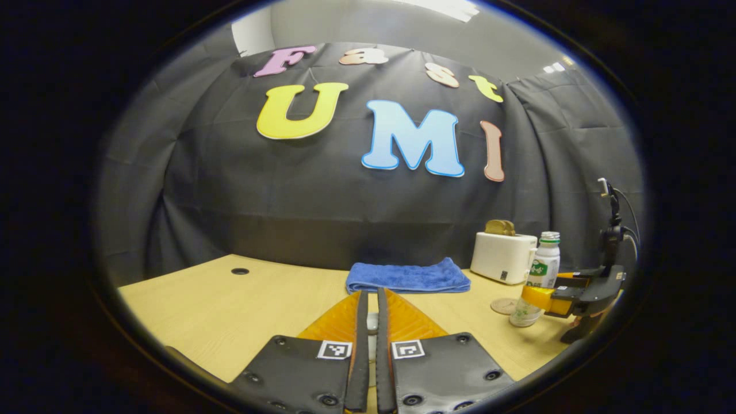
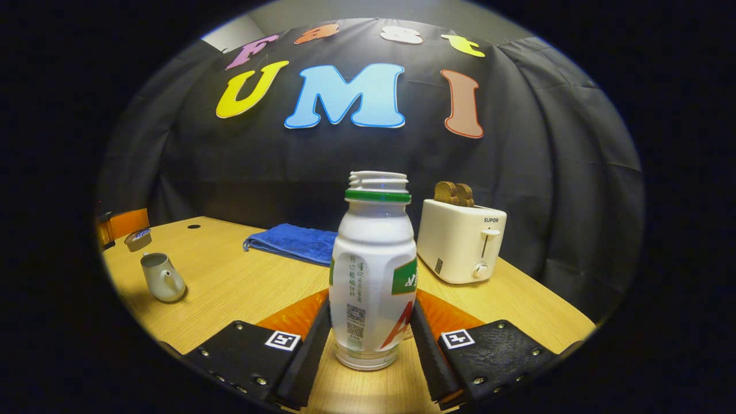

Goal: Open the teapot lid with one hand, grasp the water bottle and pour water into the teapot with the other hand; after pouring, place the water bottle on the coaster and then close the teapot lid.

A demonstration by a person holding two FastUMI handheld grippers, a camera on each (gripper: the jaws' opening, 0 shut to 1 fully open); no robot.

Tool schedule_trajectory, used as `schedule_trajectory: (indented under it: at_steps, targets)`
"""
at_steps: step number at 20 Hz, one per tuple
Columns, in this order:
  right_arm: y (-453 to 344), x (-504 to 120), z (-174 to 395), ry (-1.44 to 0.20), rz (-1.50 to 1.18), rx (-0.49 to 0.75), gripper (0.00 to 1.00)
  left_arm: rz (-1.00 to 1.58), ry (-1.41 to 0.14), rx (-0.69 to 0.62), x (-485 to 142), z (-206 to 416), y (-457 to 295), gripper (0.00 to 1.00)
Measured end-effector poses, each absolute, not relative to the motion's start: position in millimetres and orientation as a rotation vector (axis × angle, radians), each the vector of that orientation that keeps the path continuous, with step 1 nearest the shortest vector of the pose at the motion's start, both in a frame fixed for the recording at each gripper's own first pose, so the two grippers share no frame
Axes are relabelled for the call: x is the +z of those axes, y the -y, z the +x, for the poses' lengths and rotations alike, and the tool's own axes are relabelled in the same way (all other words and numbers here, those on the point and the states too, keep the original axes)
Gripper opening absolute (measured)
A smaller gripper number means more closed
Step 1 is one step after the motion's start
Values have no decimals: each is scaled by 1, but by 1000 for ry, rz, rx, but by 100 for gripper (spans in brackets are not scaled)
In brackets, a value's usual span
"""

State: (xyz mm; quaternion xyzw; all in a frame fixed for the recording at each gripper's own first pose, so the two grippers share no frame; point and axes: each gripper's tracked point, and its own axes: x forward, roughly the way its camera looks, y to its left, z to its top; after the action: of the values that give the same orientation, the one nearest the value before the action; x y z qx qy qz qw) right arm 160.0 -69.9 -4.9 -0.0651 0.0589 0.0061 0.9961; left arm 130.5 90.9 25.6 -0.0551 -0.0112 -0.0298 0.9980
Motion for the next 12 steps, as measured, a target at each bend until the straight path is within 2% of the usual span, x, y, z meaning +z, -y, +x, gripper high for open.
schedule_trajectory:
  at_steps: [1, 2, 4, 5, 6, 7, 8, 12]
  targets:
    - [68, -1, 158, -113, -159, 16, 71, -114, 26, -57, 27, 130, -93, 16]
    - [65, 3, 156, -103, -180, 24, 71, -119, 29, -56, 28, 129, -94, 11]
    - [59, 11, 152, -90, -195, 38, 71, -130, 40, -59, 35, 123, -95, 11]
    - [56, 13, 149, -89, -206, 46, 71, -127, 51, -65, 42, 120, -95, 16]
    - [51, 16, 147, -87, -232, 59, 71, -116, 65, -72, 49, 114, -94, 11]
    - [47, 19, 144, -79, -270, 66, 71, -98, 84, -76, 56, 106, -94, 11]
    - [44, 21, 141, -72, -311, 71, 71, -78, 96, -78, 62, 96, -94, 16]
    - [23, 16, 136, -91, -399, 127, 71, -75, 115, -87, 81, 46, -99, 16]
